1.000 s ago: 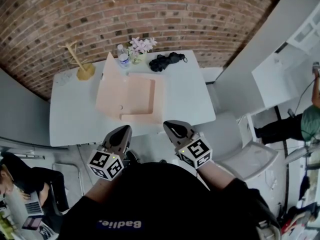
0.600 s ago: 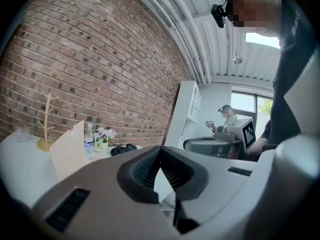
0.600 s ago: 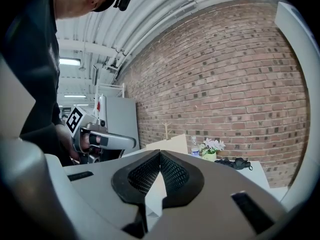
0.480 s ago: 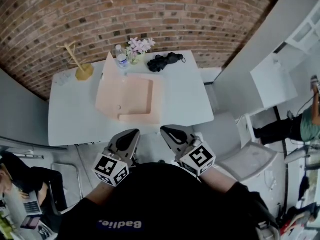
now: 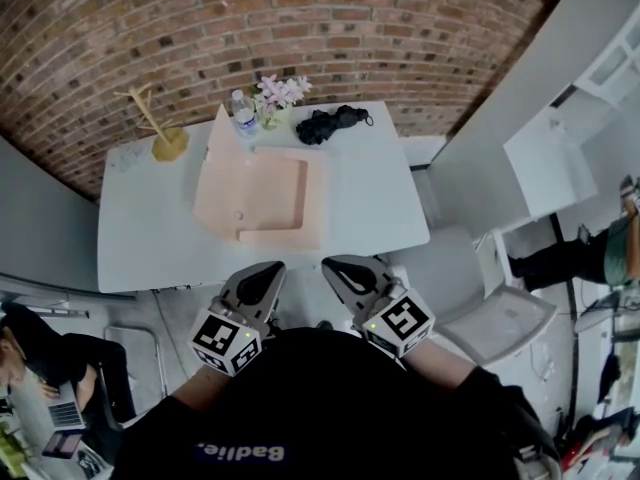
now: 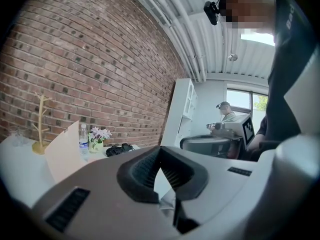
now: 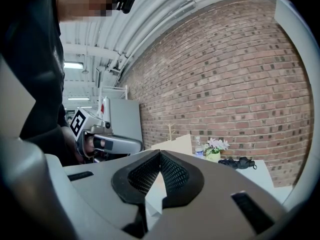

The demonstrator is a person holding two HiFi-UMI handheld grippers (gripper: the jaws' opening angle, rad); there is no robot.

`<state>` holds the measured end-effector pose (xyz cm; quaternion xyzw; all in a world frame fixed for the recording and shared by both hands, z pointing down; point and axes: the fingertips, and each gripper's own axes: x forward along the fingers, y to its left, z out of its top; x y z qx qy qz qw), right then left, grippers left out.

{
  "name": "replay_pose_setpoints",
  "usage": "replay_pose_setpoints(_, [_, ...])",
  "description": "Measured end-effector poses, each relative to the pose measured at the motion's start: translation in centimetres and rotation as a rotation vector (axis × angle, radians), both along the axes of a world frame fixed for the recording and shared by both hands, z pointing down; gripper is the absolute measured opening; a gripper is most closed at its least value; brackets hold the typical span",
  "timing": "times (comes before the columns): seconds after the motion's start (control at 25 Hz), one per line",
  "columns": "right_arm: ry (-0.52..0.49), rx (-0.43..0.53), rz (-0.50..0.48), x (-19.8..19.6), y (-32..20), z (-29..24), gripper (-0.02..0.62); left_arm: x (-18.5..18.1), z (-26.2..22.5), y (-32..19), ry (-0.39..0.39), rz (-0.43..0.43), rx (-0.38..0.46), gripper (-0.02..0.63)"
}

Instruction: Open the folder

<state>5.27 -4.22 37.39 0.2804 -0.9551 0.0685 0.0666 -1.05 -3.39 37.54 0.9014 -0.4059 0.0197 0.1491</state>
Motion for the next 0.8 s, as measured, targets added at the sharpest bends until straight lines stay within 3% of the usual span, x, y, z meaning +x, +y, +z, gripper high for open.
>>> replay_pose_setpoints(0.8, [-0.001, -0.005, 0.009, -0.08, -0.16, -0.19, 0.029, -0.04, -0.58, 0.11, -0.018, 0.006, 0.006, 0.003])
